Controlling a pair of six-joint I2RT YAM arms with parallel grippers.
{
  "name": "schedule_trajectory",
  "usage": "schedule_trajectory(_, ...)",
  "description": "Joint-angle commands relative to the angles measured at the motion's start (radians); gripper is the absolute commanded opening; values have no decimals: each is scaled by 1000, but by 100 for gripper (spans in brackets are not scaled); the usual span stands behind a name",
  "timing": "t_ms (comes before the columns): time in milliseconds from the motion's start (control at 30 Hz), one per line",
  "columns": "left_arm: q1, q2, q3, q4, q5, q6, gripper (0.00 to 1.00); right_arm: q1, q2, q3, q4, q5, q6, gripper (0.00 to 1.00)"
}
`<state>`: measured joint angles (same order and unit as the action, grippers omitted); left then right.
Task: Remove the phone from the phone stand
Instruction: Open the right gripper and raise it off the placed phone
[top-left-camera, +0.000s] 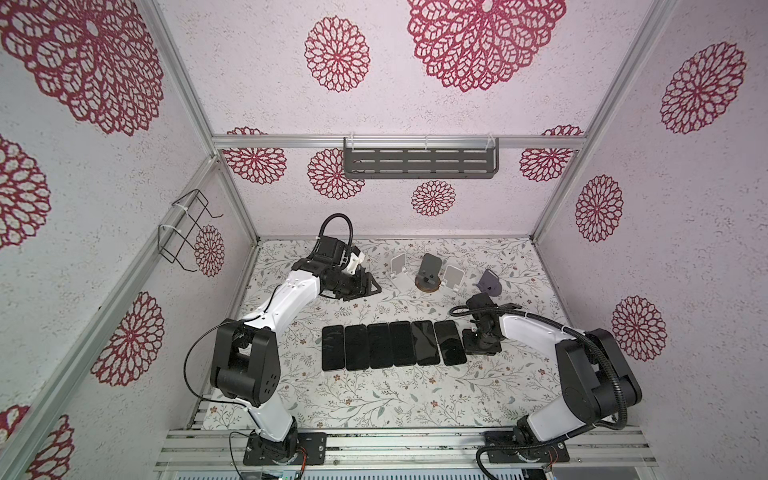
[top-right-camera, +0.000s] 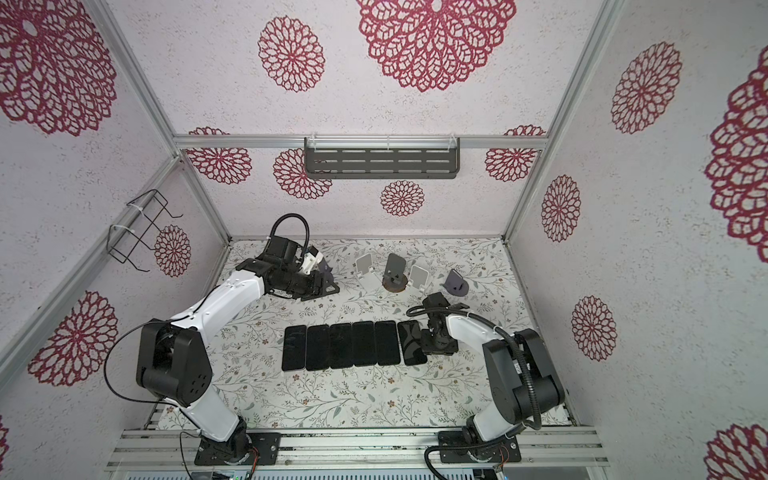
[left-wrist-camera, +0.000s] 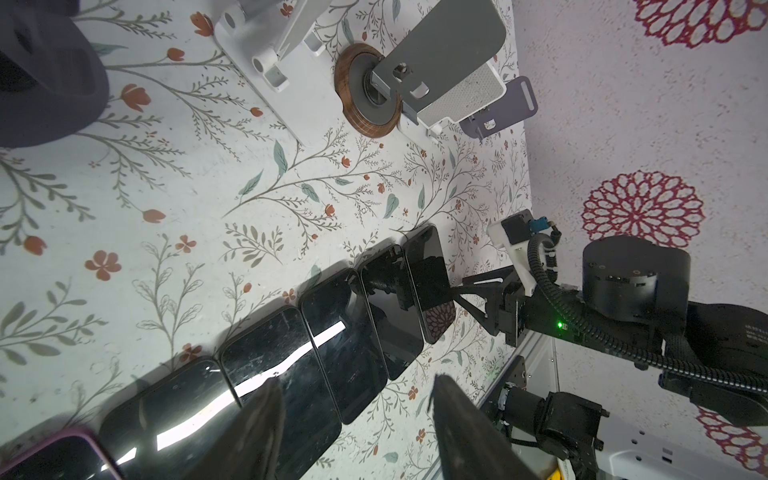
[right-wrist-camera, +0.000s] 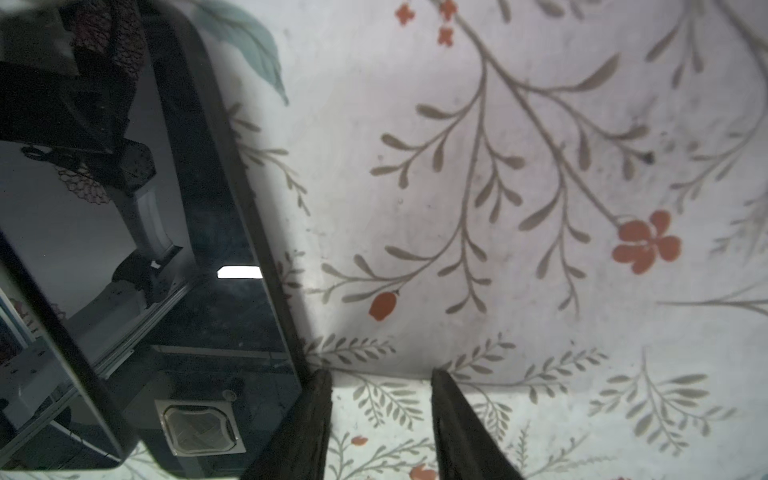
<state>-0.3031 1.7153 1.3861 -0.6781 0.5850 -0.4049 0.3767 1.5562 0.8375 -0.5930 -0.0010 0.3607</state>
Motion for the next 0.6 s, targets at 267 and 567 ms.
schedule_trajectory(267,-7,16,6,-5,-8,19,61,23,19,45,9,-15,21,44)
schedule_trajectory(567,-7,19,8,-10,-11,23,61,26,19,61,-7,0,4,45)
